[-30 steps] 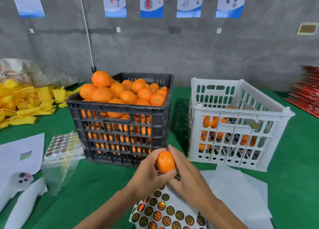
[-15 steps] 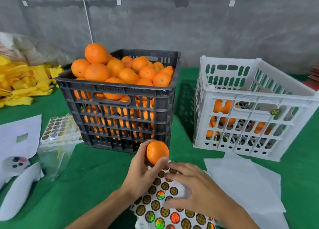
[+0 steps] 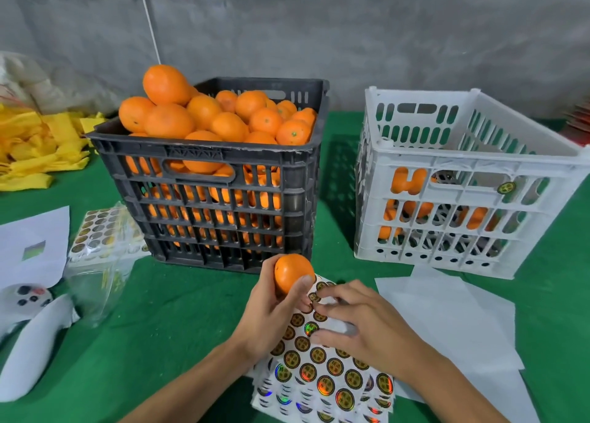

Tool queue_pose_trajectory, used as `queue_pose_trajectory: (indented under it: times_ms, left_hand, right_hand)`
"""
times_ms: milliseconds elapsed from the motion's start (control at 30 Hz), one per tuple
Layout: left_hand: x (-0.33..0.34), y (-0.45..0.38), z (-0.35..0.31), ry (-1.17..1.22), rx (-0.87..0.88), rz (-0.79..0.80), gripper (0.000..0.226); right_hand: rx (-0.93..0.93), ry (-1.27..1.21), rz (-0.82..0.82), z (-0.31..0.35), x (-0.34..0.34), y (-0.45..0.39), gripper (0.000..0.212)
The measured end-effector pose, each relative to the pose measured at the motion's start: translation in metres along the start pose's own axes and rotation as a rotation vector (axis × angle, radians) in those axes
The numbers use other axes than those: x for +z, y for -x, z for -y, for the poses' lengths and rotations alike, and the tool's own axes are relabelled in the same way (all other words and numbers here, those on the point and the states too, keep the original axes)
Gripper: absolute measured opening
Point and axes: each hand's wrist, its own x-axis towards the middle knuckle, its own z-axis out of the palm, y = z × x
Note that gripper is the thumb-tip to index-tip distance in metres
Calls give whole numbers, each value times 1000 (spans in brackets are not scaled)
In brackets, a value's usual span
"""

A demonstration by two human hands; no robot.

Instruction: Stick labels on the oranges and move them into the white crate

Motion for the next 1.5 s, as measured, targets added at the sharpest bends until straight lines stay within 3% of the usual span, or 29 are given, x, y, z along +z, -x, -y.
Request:
queue_pose_trajectory:
  times_ms: [267, 400, 533, 667, 833, 933, 1100, 1233, 1300, 1367, 1500]
  left_hand:
    - [0, 2, -2, -1, 6, 1, 55]
    - [1, 1, 0, 1, 23, -10, 49]
    - [1, -1, 2, 11, 28, 5, 50]
    - [0, -3, 4, -2, 25, 17, 46]
    - [-2, -5, 1, -55, 9, 52, 46]
    - [-3, -4, -8, -97, 30, 79, 54]
    - [-6, -1, -21, 43, -18, 74, 72]
    - [3, -6, -45, 198, -108, 101, 54]
    - [14, -12, -65, 225, -137, 124, 53]
    - [23, -21, -87, 146, -100, 116, 69]
    - [23, -41, -152, -66, 172, 289, 66]
  right_hand:
    - [-14, 15, -73, 2, 2, 0, 45]
    - [-27, 58, -114, 3, 7, 1, 44]
    - [75, -171, -235, 7, 9, -4, 27]
    - [163, -226, -252, 10, 5, -12, 30]
    - [264, -172, -680, 22, 8, -17, 15]
    - [148, -87, -762, 31, 15, -21, 10]
    - [8, -151, -673, 36, 12, -14, 41]
    - [-38, 78, -575, 45, 5, -10, 76]
    - [-36, 162, -690, 46, -12, -12, 89]
    - [-14, 174, -836, 39, -41, -14, 86]
    - [27, 316, -1051, 12, -122, -20, 77]
